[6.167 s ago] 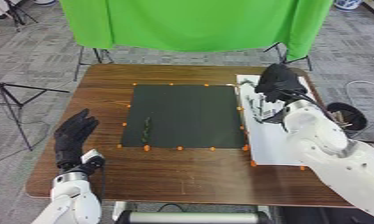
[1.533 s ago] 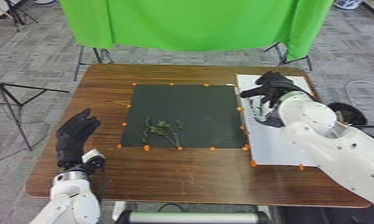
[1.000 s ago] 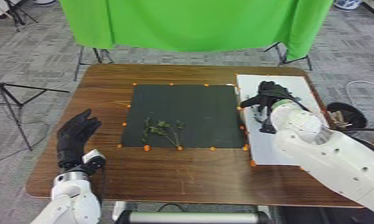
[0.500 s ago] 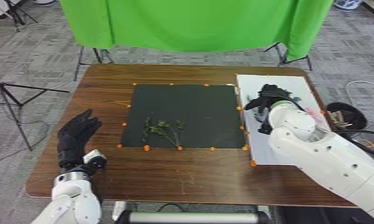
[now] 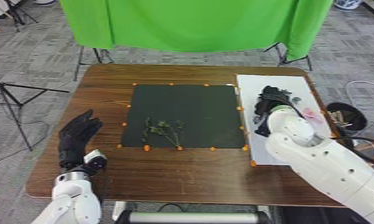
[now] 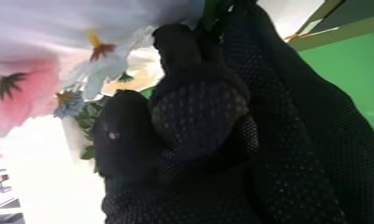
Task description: Arrange flowers
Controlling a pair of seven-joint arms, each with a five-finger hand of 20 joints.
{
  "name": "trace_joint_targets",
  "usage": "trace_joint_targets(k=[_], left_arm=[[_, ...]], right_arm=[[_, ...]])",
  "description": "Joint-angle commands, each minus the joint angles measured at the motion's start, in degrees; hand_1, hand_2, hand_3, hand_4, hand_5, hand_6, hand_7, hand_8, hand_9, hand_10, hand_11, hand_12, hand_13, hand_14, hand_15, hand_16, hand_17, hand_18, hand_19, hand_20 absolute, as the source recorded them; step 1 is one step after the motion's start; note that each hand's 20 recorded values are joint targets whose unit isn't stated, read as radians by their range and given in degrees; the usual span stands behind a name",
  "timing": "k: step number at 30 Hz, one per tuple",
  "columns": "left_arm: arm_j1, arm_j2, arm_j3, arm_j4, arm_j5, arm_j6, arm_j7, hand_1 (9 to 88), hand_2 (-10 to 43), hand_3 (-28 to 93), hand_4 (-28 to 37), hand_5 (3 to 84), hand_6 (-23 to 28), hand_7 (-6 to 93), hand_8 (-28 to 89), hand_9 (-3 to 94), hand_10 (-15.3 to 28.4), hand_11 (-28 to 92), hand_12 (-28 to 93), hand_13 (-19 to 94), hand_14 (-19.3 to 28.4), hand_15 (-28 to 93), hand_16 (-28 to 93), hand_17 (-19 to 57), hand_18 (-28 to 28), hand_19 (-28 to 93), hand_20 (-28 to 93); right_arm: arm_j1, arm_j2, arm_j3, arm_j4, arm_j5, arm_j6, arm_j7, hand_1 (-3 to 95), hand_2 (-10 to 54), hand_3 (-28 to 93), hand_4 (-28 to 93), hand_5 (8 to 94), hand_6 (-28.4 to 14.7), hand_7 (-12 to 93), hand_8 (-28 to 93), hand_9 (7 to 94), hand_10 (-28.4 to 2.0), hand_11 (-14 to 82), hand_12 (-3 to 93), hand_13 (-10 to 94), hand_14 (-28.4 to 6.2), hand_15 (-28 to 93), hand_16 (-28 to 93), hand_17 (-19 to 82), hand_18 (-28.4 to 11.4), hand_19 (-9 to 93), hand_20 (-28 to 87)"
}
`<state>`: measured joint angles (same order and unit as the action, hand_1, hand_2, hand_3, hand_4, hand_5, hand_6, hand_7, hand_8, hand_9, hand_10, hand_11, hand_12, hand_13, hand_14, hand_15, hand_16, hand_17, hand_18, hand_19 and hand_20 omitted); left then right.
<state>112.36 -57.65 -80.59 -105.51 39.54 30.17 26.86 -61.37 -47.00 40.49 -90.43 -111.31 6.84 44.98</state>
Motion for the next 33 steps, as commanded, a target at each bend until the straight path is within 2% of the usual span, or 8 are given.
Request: trace_joint_targets(k=[1, 7, 13, 22, 33], left_arm=[[0.3, -0.59, 0.0, -0.3, 0.47, -0.75, -0.97, 33.1, 2.4, 74, -15.8, 54.2, 1.7, 19.7, -9, 54.2, 14.3, 26, 12, 46, 17.2, 29, -3, 15.2, 14.1, 26, 21], [0.2, -0.54, 0.09, -0.34, 0.08, -0.44, -0.27, 33.4, 2.5, 74, -15.7, 54.2, 1.7, 19.7, -9, 54.1, 14.2, 26, 12, 46, 17.2, 29, -3, 15.2, 14.1, 26, 21], [0.2, -0.57, 0.39, -0.25, -0.28, -0.34, 0.13, 33.5, 2.5, 74, -15.6, 54.3, 1.7, 19.7, -9, 54.2, 14.3, 26, 12, 46, 17.2, 29, -3, 15.1, 14.1, 26, 21], [0.2, -0.45, 0.37, -0.3, -0.31, -0.19, 0.12, 33.5, 2.8, 73, -15.4, 54.2, 1.8, 19.6, -9, 54.2, 14.4, 26, 12, 46, 17.3, 29, -3, 15.1, 14.0, 26, 21], [0.6, -0.36, 0.1, -0.6, -0.13, -0.16, -0.15, 33.1, 2.7, 74, -15.2, 54.2, 1.8, 19.6, -9, 54.1, 14.2, 26, 12, 46, 17.3, 30, -3, 15.0, 14.1, 26, 21]], right_arm=[[-4.1, -0.4, -2.3, 0.6, 3.4, 1.7, -0.8, 67.9, -9.5, 51, -5, 76.5, -6.3, 18, 21, 93.6, -10.9, 22.0, 38.2, 94, -0.9, 58, 17, 77, -4.7, 84, 37], [-2.3, 0.7, -3.6, 0.2, 2.4, 8.0, -4.9, 66.1, -9.5, 56, -2, 77.9, -6.4, 24, 21, 92.5, -11.8, 25.2, 40.9, 94, -0.6, 59, 18, 77, -4.8, 83, 40], [0.4, 2.2, -3.2, -2.9, 2.4, 13.5, -7.9, 65.7, -9.5, 57, -1, 78.2, -6.3, 25, 21, 92.4, -11.8, 25.6, 41.1, 94, -0.6, 60, 18, 77, -4.7, 83, 41], [1.8, 3.1, -0.4, -9.4, 2.9, 15.1, -9.8, 65.6, -9.5, 57, -1, 77.9, -6.3, 26, 21, 91.9, -12.0, 26.7, 41.0, 94, -0.7, 60, 18, 77, -4.5, 84, 41], [-1.2, 0.1, 0.8, -14.4, 5.9, 13.8, -9.4, 65.8, -9.5, 57, 0, 77.9, -6.6, 27, 21, 91.9, -12.2, 27.3, 40.3, 94, -0.8, 60, 18, 77, -4.1, 83, 41]])
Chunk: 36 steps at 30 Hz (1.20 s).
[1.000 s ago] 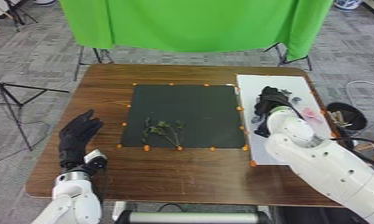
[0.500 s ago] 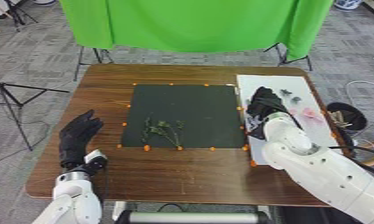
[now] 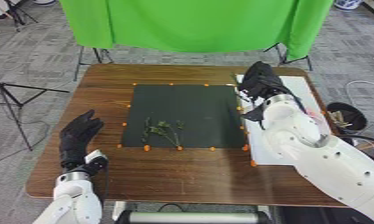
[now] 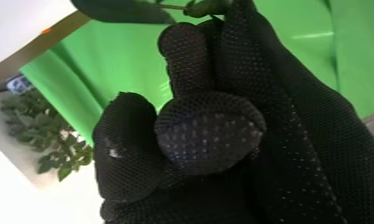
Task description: Arrange flowers
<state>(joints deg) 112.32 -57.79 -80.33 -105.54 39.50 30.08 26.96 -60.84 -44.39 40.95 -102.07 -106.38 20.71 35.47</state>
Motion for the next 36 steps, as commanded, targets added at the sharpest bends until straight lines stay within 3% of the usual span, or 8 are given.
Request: trace_joint_targets(k=[1, 10, 17, 27, 29, 34, 35, 36], left_arm=[[0.7, -0.19, -0.2, -0.62, -0.07, -0.02, -0.28, 33.1, 2.7, 73, -15.2, 54.2, 1.9, 19.5, -9, 54.1, 14.3, 26, 12, 46, 17.3, 29, -3, 15.0, 14.1, 26, 21], [1.1, -0.18, -0.58, -0.97, 0.21, 0.09, -0.7, 33.2, 2.7, 73, -15.2, 54.3, 2.1, 19.2, -9, 54.1, 14.4, 26, 12, 46, 17.5, 30, -3, 14.7, 14.2, 27, 21], [0.6, 0.13, 0.21, -0.61, -0.05, 0.44, -0.45, 33.1, 2.7, 73, -15.1, 54.4, 2.1, 18.9, -9, 54.0, 14.5, 26, 12, 45, 17.6, 30, -3, 14.6, 14.2, 27, 20], [1.1, 0.76, 1.39, -1.38, -0.76, 1.67, 0.42, 33.1, 2.7, 73, -15.1, 54.4, 2.2, 18.9, -9, 54.1, 14.5, 26, 12, 45, 17.6, 30, -3, 14.5, 14.2, 27, 20], [0.8, 0.91, 1.9, -1.81, -0.63, 2.39, 0.09, 33.1, 2.7, 73, -15.0, 54.4, 2.1, 18.9, -9, 54.1, 14.5, 26, 12, 45, 17.6, 30, -3, 14.4, 14.2, 27, 20], [0.1, 0.96, 2.34, -1.73, -0.4, 2.64, -0.41, 33.1, 2.5, 73, -14.9, 54.3, 2.1, 18.9, -9, 54.1, 14.5, 26, 12, 45, 17.5, 30, -3, 14.4, 14.2, 27, 20], [0.4, 1.03, 2.13, -1.66, -0.36, 2.4, -0.39, 33.1, 2.6, 73, -15.0, 54.3, 2.1, 18.9, -9, 54.0, 14.5, 26, 12, 45, 17.5, 30, -3, 14.4, 14.2, 27, 20], [1.1, -0.08, -1.29, -0.94, 0.77, -0.5, -2.38, 33.2, 2.6, 73, -15.1, 54.3, 2.1, 19.0, -9, 54.0, 14.5, 26, 12, 45, 17.5, 30, -3, 14.4, 14.2, 27, 20]], right_arm=[[-2.4, -3.0, 0.6, -3.1, 0.8, -0.4, 0.2, 65.9, -9.5, 57, 0, 77.9, -6.6, 27, 21, 91.9, -12.2, 27.4, 40.2, 94, -0.9, 60, 17, 77, -4.1, 83, 41], [-6.6, -5.8, 1.0, -5.5, 4.1, -1.1, 1.3, 66.9, -9.5, 56, 1, 77.5, -7.0, 26, 21, 91.5, -12.7, 27.5, 39.9, 94, -1.2, 59, 17, 78, -3.7, 83, 40], [-8.4, -6.7, 1.3, -5.3, 2.5, -0.3, 2.2, 67.6, -9.5, 55, 2, 77.1, -7.2, 27, 22, 91.5, -13.2, 27.2, 38.9, 94, -1.4, 58, 16, 78, -3.6, 82, 39], [-10.3, -7.2, 3.1, -4.9, 0.6, 0.8, 2.9, 66.9, -9.5, 55, 3, 76.1, -7.5, 29, 20, 91.3, -13.1, 27.8, 37.7, 94, -1.3, 58, 15, 78, -3.7, 81, 38], [-10.6, -7.4, 3.9, -4.8, 0.1, 1.3, 2.9, 66.6, -9.5, 56, 3, 75.8, -7.5, 30, 20, 91.3, -13.1, 27.9, 37.6, 94, -1.3, 58, 15, 79, -3.8, 81, 38], [-11.5, -7.2, 5.0, -5.2, 0.5, 1.2, 3.2, 65.8, -9.5, 57, 3, 75.4, -7.5, 31, 19, 91.4, -13.0, 28.1, 37.4, 94, -1.3, 58, 15, 79, -3.9, 81, 38], [-11.7, -7.0, 4.9, -5.4, 0.5, 1.0, 3.2, 65.8, -9.5, 57, 3, 75.4, -7.4, 31, 19, 91.4, -12.9, 28.2, 37.4, 94, -1.3, 58, 15, 79, -4.0, 81, 38], [-11.8, -6.9, 4.9, -5.5, 0.5, 0.9, 3.2, 65.7, -9.5, 57, 3, 75.3, -7.5, 31, 19, 91.4, -12.9, 28.3, 37.3, 94, -1.3, 58, 15, 79, -4.1, 80, 38]])
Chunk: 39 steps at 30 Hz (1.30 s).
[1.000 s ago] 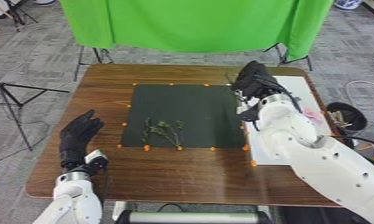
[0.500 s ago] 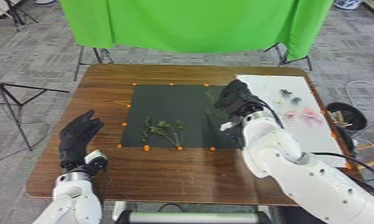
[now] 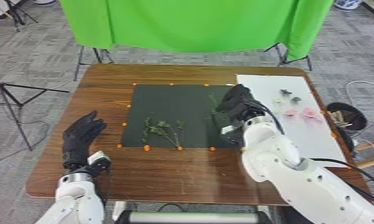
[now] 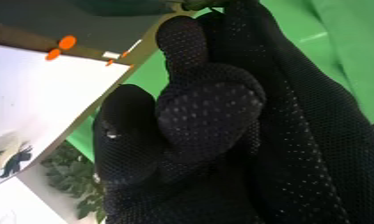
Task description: Arrange flowers
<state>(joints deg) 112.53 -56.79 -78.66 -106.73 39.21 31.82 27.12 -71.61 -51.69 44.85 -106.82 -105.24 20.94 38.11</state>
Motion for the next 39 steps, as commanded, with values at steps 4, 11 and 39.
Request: trace_joint_targets(k=[4, 11, 39], left_arm=[[1.1, -0.81, -2.64, 0.16, 0.98, -2.18, -2.12, 33.2, 2.5, 73, -15.1, 54.2, 2.0, 19.1, -9, 54.0, 14.4, 26, 12, 45, 17.4, 30, -3, 14.3, 14.2, 27, 20], [0.8, -0.82, -2.43, 0.28, 1.13, -2.38, -2.39, 33.2, 2.5, 73, -15.1, 54.1, 1.9, 19.2, -9, 54.0, 14.4, 26, 12, 45, 17.3, 30, -3, 14.3, 14.1, 27, 20], [1.2, -0.89, -2.62, -0.01, 0.72, -2.4, -2.0, 33.0, 2.5, 73, -14.9, 54.1, 2.0, 19.2, -9, 53.7, 14.4, 26, 12, 45, 17.5, 29, -3, 14.0, 14.1, 27, 20]], right_arm=[[-2.0, 0.3, 1.0, -1.3, 0.5, 0.4, 0.1, 65.6, -9.5, 57, 2, 75.3, -7.4, 32, 19, 91.3, -12.9, 28.6, 37.2, 94, -1.2, 58, 15, 79, -4.0, 80, 38], [-1.9, -0.6, -0.3, -1.5, 3.4, -0.7, -0.2, 65.4, -9.5, 57, 3, 75.1, -7.4, 33, 19, 91.3, -12.8, 28.9, 37.1, 94, -1.0, 58, 14, 79, -4.0, 80, 39], [-1.0, -2.5, -2.6, 0.6, 6.9, -3.1, 1.0, 66.1, -9.5, 57, 0, 74.5, -7.3, 33, 17, 92.2, -12.6, 26.4, 34.8, 94, -1.6, 56, 14, 79, -4.3, 78, 39]])
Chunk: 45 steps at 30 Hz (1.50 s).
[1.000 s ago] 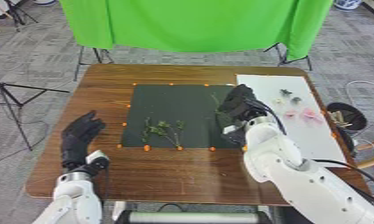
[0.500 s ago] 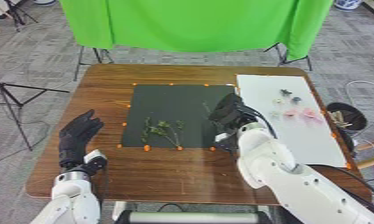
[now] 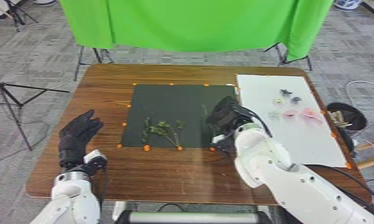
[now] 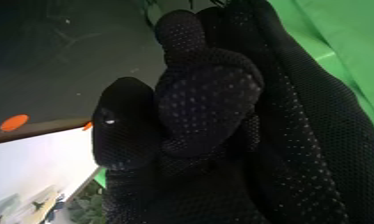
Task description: Arrange flowers
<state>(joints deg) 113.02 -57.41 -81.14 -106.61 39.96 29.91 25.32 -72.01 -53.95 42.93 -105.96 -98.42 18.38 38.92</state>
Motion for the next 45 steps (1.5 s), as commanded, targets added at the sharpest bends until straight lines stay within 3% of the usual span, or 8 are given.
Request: trace_joint_targets(k=[1, 9, 10, 17, 39, 43, 45], left_arm=[[0.8, -0.28, -0.16, -0.18, 0.01, -0.5, -0.2, 33.0, 2.5, 73, -15.0, 54.1, 2.0, 19.1, -9, 53.7, 14.4, 26, 12, 45, 17.5, 30, -3, 14.0, 14.1, 27, 20], [0.1, -0.38, 0.4, 0.06, 0.03, -0.39, -0.52, 33.0, 2.5, 73, -15.1, 54.0, 2.0, 19.1, -9, 53.7, 14.5, 26, 12, 45, 17.5, 29, -3, 13.9, 14.1, 27, 20], [0.3, -0.5, -0.06, 0.08, 0.09, -0.73, -0.67, 33.0, 2.4, 73, -15.1, 54.0, 2.0, 19.1, -9, 53.7, 14.5, 26, 12, 45, 17.5, 30, -3, 13.9, 14.1, 27, 20], [0.5, -0.62, -0.43, -0.03, 0.23, -0.9, -0.92, 33.0, 2.5, 73, -15.0, 53.9, 2.0, 19.1, -9, 53.6, 14.4, 26, 12, 45, 17.5, 29, -3, 13.8, 14.1, 26, 20], [0.2, -0.52, 0.05, 0.07, 0.44, -1.04, -1.33, 32.7, 2.4, 74, -15.3, 53.6, 1.7, 19.8, -9, 53.6, 14.1, 26, 12, 45, 17.0, 29, -3, 14.0, 13.9, 26, 20], [0.3, -0.49, -0.12, 0.07, 0.39, -0.99, -1.17, 32.9, 2.3, 74, -15.6, 53.6, 1.7, 20.0, -10, 53.5, 14.0, 26, 12, 45, 17.0, 29, -3, 14.0, 13.9, 26, 20], [0.2, -0.43, -0.03, 0.11, 0.37, -1.05, -1.16, 32.9, 2.3, 74, -15.6, 53.6, 1.6, 20.2, -10, 53.5, 14.0, 26, 12, 45, 17.0, 29, -3, 14.1, 13.8, 26, 20]], right_arm=[[-0.6, -0.3, -0.9, -0.3, 0.3, -0.4, 0.1, 66.1, -9.5, 57, 0, 74.6, -7.4, 33, 17, 92.2, -12.6, 26.4, 34.8, 94, -1.6, 56, 14, 79, -4.3, 78, 39], [-0.8, -0.1, -0.5, -0.4, 0.9, -1.4, 0.1, 64.0, -9.5, 58, 0, 72.5, -6.4, 35, 16, 91.5, -12.6, 28.1, 33.9, 94, -1.4, 56, 14, 79, -4.1, 78, 39], [-0.9, -0.1, -0.4, -0.4, 1.5, -1.7, 0.1, 63.6, -9.5, 58, 0, 72.4, -6.4, 34, 16, 91.2, -12.7, 28.3, 33.8, 94, -1.5, 56, 14, 79, -4.1, 78, 39], [-0.5, -0.4, -0.4, -0.3, 2.1, -1.6, 0.1, 61.1, -9.5, 54, 2, 72.5, -6.8, 25, 17, 90.2, -13.3, 29.8, 31.9, 94, -1.6, 55, 15, 79, -4.0, 78, 39], [0.3, -0.4, 2.3, 0.0, 0.7, 2.7, -2.0, 54.9, -9.5, 59, 0, 72.8, -6.5, 20, 16, 89.0, -14.2, 31.2, 27.7, 94, -2.1, 52, 15, 78, -4.6, 76, 37], [1.4, 2.1, 4.3, -0.8, -5.3, 3.3, -3.9, 51.1, -9.5, 60, -3, 71.4, -5.2, 21, 16, 84.7, -13.7, 24.9, 32.8, 94, -3.2, 47, 24, 74, -6.1, 79, 38], [1.7, 3.9, 5.5, -1.5, -8.8, 2.8, -4.1, 48.1, -9.5, 62, -6, 69.0, -3.9, 23, 14, 79.6, -14.5, 23.6, 30.8, 93, -3.7, 44, 30, 71, -7.0, 83, 34]])
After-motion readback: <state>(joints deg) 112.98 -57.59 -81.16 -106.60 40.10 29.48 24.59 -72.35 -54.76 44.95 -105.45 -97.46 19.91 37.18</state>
